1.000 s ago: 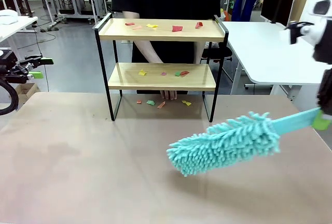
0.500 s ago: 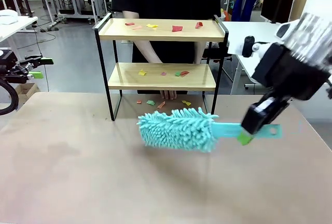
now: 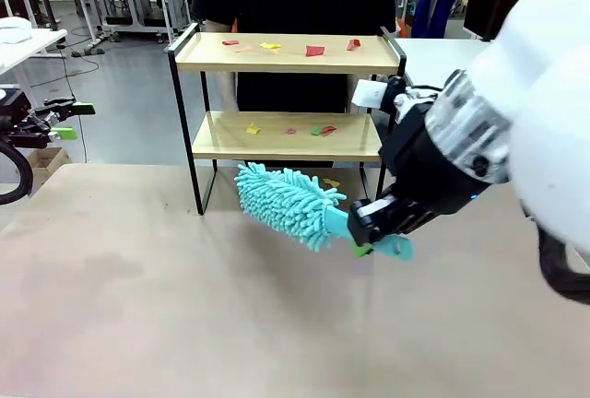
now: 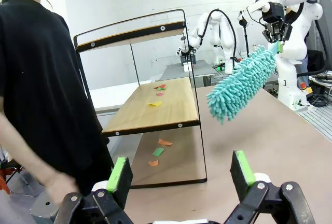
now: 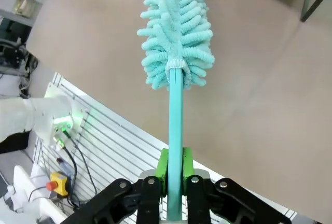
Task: Clean the shelf.
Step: Clean the specific section of the Shelf indicated by the human with the Duster.
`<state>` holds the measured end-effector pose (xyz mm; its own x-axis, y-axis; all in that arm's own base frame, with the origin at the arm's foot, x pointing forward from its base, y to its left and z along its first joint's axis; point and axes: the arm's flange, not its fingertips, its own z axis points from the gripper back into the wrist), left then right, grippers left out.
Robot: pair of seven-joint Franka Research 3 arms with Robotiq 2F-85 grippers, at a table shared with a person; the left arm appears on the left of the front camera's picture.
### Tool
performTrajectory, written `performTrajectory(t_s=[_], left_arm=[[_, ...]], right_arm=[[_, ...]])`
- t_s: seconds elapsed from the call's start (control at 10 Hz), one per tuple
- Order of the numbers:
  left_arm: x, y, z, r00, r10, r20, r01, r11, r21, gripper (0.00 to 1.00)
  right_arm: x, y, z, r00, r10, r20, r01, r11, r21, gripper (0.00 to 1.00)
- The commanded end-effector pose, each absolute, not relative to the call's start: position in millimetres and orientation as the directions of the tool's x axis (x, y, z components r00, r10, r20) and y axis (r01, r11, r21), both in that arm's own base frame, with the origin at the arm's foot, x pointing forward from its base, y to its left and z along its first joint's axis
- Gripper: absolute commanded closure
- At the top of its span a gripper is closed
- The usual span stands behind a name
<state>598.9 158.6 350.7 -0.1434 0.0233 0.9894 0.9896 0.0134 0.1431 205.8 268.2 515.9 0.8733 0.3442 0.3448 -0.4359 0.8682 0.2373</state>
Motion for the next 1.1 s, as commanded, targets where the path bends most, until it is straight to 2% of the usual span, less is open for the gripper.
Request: performTrajectory(t_s=[0.0, 0.4, 0.6, 1.0], left_arm=[[597.8, 158.6, 352.8, -0.155, 0.018, 0.988, 0.988, 0.007, 0.155, 0.00], [597.8, 158.6, 352.8, -0.155, 0.018, 0.988, 0.988, 0.007, 0.155, 0.00], [597.8, 158.6, 352.8, -0.155, 0.018, 0.988, 0.988, 0.007, 0.155, 0.00], [597.8, 158.6, 352.8, -0.155, 0.018, 0.988, 0.988, 0.007, 0.155, 0.00]], right_arm=[[205.8, 257.6, 520.6, 0.869, 0.365, 0.333, -0.452, 0.860, 0.239, 0.87], [208.1, 262.7, 517.8, 0.871, 0.361, 0.334, -0.448, 0.862, 0.236, 0.87], [231.0, 302.5, 483.4, 0.904, 0.298, 0.307, -0.377, 0.894, 0.244, 0.87], [238.5, 338.2, 448.4, 0.893, 0.203, 0.402, -0.328, 0.905, 0.271, 0.87]])
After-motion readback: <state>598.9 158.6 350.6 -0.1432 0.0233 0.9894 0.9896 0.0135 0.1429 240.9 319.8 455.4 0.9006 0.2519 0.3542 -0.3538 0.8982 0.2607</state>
